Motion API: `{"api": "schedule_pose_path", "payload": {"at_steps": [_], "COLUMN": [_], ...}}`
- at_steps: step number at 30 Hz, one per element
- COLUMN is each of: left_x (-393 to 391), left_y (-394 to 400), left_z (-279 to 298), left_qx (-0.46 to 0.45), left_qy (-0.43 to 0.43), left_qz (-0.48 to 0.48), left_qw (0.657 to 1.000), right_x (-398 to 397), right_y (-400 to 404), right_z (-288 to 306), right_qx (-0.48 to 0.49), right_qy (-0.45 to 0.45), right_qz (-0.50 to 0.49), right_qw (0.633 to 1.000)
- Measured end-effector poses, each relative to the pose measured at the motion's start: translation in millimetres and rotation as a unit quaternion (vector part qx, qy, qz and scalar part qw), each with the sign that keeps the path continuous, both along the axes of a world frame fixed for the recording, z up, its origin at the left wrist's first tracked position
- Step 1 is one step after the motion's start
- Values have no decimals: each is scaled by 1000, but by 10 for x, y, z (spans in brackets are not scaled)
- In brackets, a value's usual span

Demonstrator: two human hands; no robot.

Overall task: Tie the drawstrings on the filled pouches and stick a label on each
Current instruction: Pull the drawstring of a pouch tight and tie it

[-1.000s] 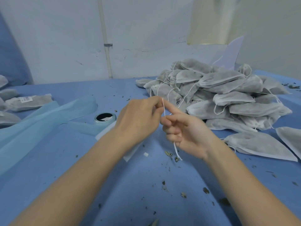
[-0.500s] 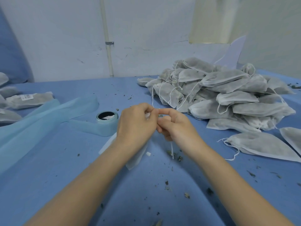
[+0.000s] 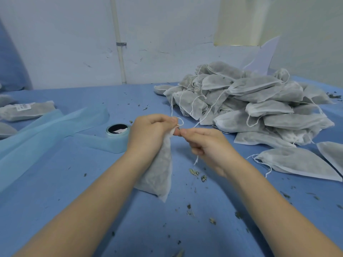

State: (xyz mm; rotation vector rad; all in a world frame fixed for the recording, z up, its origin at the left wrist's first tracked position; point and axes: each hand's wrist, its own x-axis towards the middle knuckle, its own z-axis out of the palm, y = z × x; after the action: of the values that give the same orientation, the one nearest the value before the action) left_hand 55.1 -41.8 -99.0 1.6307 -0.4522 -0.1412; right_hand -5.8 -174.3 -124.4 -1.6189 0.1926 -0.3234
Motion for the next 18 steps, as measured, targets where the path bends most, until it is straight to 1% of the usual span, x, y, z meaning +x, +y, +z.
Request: {"api": "schedule_pose_path", "payload": {"at_steps": [2, 3, 5, 7, 9, 11, 13, 15, 17, 18], "left_x": [-8, -11, -7, -17, -49, -73, -71, -65, -63, -64], "left_y": [21, 30, 33, 18, -1, -17, -18, -11, -12, -17], "left_z": [16, 24, 31, 30, 30, 27, 20, 6, -17, -29], "left_qx": [-11, 0, 55, 125, 174, 199, 202, 202, 203, 203], "left_qy": [22, 17, -25, -96, -159, -195, -206, -205, -199, -194], "left_qz": [-40, -51, -44, -18, 6, 28, 45, 56, 64, 65], "left_qw": [999, 999, 997, 987, 972, 960, 956, 956, 957, 958], "right_x": [-1, -5, -11, -12, -7, -9, -16, -20, -24, -16], "right_y": [-18, -25, -37, -37, -39, -39, -25, -2, 41, 50], "right_z": [21, 39, 63, 73, 72, 76, 79, 60, 47, 36], "right_qx": [-3, -3, 13, 65, 143, 221, 258, 215, 143, 127], "right_qy": [9, 14, 22, 26, 27, 34, 30, 16, 9, 9], "right_qz": [-12, -23, -43, -53, -42, -13, 13, 5, -27, -49], "right_qw": [1000, 1000, 999, 996, 988, 974, 966, 977, 989, 991]}}
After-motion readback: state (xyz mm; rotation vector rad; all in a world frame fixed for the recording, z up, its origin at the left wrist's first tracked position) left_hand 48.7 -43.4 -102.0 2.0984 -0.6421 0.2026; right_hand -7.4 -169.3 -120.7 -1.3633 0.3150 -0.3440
